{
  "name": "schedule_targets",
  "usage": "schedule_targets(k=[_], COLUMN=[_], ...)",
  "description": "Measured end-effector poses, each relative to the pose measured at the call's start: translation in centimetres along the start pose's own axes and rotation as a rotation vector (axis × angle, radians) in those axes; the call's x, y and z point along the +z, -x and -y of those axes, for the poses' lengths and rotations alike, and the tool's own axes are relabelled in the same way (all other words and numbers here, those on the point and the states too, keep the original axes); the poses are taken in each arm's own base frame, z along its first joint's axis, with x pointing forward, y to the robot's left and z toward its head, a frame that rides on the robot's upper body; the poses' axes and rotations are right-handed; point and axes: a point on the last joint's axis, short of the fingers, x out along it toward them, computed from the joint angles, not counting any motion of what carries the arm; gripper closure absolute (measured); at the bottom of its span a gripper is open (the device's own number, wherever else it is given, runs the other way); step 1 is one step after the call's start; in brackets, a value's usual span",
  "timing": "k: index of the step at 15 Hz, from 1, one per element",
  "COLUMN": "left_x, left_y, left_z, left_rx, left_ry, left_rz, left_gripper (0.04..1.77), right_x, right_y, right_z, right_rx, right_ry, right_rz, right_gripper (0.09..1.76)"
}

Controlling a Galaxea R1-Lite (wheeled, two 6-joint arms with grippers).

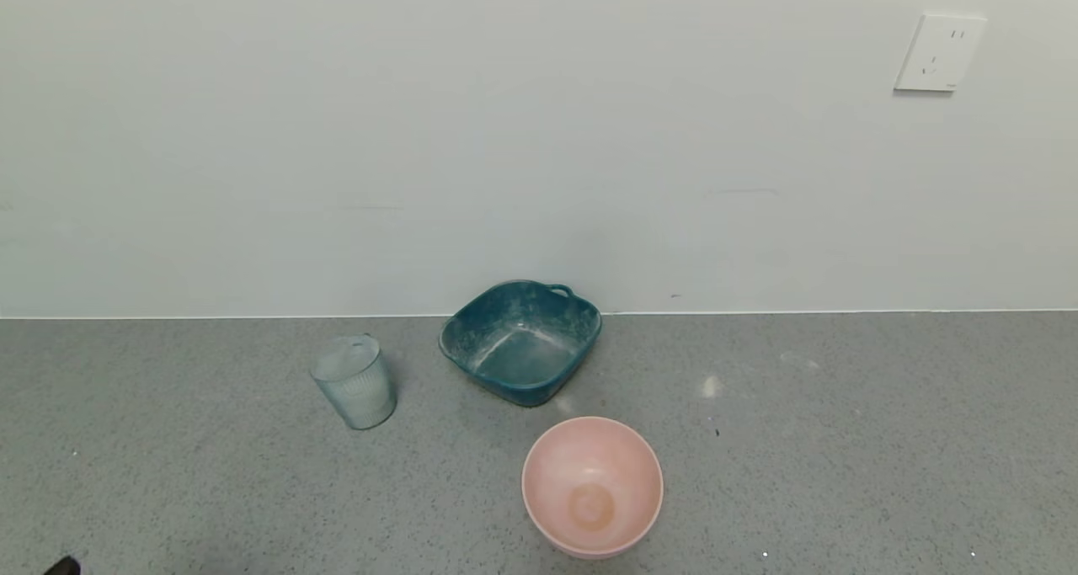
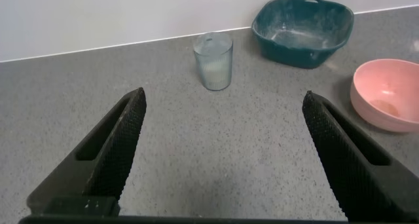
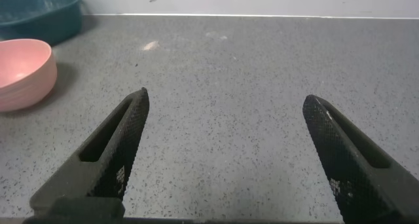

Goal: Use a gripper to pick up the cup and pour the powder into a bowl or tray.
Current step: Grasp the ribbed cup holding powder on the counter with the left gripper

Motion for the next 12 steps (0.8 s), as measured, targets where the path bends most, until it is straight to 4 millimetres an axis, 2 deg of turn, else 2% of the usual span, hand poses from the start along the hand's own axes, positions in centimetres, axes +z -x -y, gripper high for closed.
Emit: schedule_targets(k=[3,6,9,12], left_x=[3.1,4.2,3.3,1.2], left_y=[-3.6,-7.9,-12.3,-15.8], left_z=[-0.4,-0.7,-0.7,-0.5], left_rx=[-0.004,-0.009,-0.019,-0.033], left_ry=[0.003,0.009,0.015,0.02], left_rz=[-0.091,-0.195,-0.298,-0.408], left_gripper=[0.09,0.09,0.09,0.09], right_x=[0.0,0.0,0.0,0.0], right_y=[0.0,0.0,0.0,0.0], right_z=[0.0,0.0,0.0,0.0], right_rx=[0.0,0.0,0.0,0.0], right_ry=[0.0,0.0,0.0,0.0], right_rz=[0.0,0.0,0.0,0.0], right_gripper=[0.14,0.14,0.14,0.14])
